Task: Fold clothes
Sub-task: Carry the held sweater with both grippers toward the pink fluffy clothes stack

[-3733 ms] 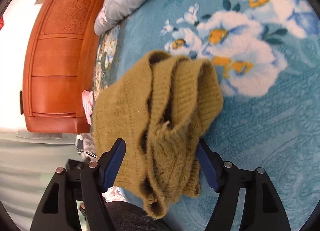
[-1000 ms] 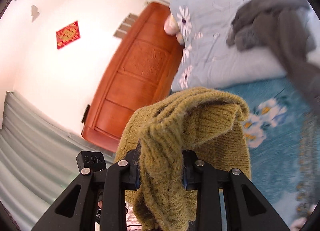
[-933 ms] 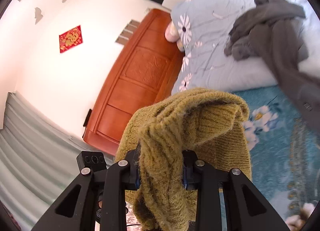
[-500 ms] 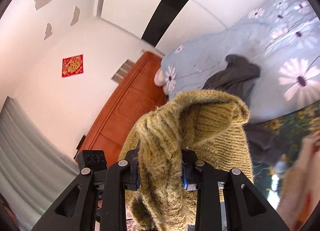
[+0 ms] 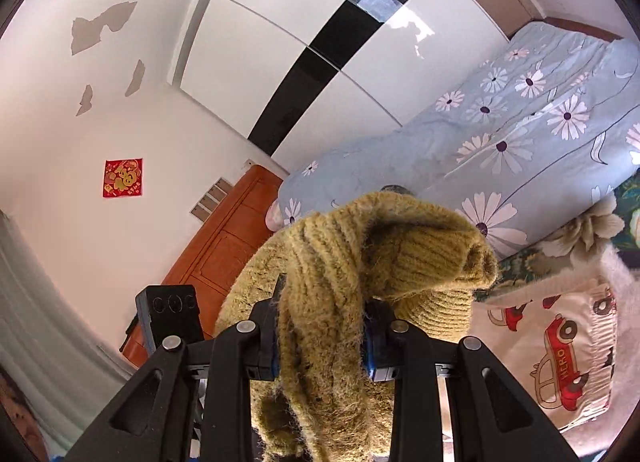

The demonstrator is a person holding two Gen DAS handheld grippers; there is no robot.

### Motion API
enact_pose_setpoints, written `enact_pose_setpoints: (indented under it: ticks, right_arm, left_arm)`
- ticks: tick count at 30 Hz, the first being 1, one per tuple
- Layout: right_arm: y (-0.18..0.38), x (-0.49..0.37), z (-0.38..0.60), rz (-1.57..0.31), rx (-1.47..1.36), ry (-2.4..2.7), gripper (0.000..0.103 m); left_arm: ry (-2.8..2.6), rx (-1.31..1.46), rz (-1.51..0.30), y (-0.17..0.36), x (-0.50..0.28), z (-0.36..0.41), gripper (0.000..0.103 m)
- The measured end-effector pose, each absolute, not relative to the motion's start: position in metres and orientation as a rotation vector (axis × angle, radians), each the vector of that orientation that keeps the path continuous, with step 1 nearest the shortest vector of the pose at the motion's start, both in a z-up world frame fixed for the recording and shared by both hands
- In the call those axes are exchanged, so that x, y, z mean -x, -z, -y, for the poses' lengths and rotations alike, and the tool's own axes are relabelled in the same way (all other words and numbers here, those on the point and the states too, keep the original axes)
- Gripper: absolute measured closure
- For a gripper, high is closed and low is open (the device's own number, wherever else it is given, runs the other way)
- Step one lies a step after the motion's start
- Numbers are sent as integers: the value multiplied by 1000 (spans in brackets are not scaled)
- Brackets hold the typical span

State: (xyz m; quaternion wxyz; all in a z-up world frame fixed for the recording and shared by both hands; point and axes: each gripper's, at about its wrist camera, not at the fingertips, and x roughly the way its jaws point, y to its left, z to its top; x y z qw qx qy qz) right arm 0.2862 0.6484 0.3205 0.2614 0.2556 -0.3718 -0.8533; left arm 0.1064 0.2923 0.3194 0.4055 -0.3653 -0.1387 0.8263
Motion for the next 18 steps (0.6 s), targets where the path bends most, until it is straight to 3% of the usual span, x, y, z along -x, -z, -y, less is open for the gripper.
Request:
enact_pose_setpoints:
  ticks: [10,14,18]
  right_arm:
    - [-393,-345,-698,1006,-440,2356,72]
    - [-412,-373,-709,953,-490,2435,72]
    - [-397,-369,-709,928,-588,2483,72]
  left_arm:
    - [-1904,854,389,-370,-134,-337,64]
    - [-1789,922,455,-353,-142,-355,64]
    - [-1784,1004,466,-306,-122,-370,64]
